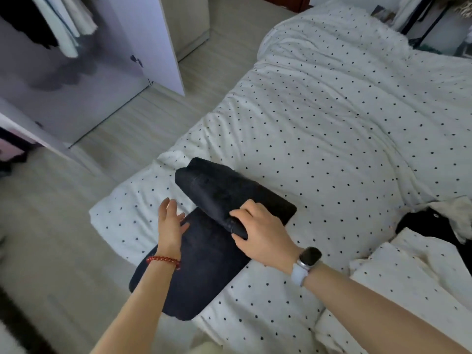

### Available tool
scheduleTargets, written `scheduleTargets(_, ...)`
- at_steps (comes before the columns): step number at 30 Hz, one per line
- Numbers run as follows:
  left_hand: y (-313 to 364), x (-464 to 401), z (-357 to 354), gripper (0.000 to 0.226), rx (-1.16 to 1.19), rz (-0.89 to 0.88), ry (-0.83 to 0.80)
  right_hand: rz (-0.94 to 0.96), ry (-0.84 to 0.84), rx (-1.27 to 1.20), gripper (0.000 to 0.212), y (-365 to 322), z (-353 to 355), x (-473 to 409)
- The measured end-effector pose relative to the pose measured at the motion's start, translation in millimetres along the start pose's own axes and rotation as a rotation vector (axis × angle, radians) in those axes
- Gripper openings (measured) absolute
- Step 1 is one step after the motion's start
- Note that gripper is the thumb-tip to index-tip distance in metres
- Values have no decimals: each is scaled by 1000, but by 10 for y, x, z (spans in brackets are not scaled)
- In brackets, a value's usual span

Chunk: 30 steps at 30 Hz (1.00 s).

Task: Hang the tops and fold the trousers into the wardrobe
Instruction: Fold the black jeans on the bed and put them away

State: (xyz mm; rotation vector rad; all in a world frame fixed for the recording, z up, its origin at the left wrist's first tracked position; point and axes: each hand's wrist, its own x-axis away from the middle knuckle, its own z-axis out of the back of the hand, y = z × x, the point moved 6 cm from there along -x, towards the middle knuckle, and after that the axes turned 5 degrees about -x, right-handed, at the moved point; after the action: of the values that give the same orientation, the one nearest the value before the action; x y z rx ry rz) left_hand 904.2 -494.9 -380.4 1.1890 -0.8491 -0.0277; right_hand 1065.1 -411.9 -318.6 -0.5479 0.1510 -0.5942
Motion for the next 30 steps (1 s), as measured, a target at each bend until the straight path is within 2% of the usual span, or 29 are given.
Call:
scheduleTargets(2, -74, 33, 188, 51, -143, -73, 46, -2, -140, -5, 44, -133, -411, 155)
scheduleTargets(5, -157, 151, 242, 55, -565, -359, 54, 8, -358, -158, 45, -217, -855, 363)
scheduleTargets(6, -227, 186, 173, 57, -701, -447, -8, 4, -335, -234, 43, -215, -852, 365)
scheduleTargets(8, -473, 211, 30, 70, -997, -519, -150, -78, -87, -260, 44, -2, -687, 274)
scheduleTargets(10, -703, 195, -56, 74, -1251, -508, -211, -240, 166, -125, 43, 400, -423, 116)
scheduleTargets(11, -766, 186, -71, 74, -1324, -499, -209, -343, 173, -49, 42, 586, -327, 31)
scheduleTargets(13, -801, 164, -66, 75, -1386, -502, -186, -609, -43, -56, 51, 927, -329, -124)
scheduleTargets(15, -803, 154, -35, 76, -1408, -522, -170, -806, -209, -259, 53, 1087, -413, -208)
scheduleTargets(19, -863, 149, 48, 77, -1474, -536, -196, -811, -367, -440, 29, 962, -422, -315)
scheduleTargets(21, -864, 150, 86, 77, -1488, -588, -171, -754, -368, -474, 33, 900, -403, -322)
scheduleTargets(24, -813, 176, 51, 75, -1500, -679, -154, -671, -217, -469, 36, 836, -314, -315)
scheduleTargets(27, -553, 262, -119, 69, -1491, -822, -166, -556, -159, -394, 26, 683, -74, -383)
scheduleTargets(30, -125, 340, -393, 68, -1435, -934, -161, -480, -120, -259, 28, 551, 389, -516)
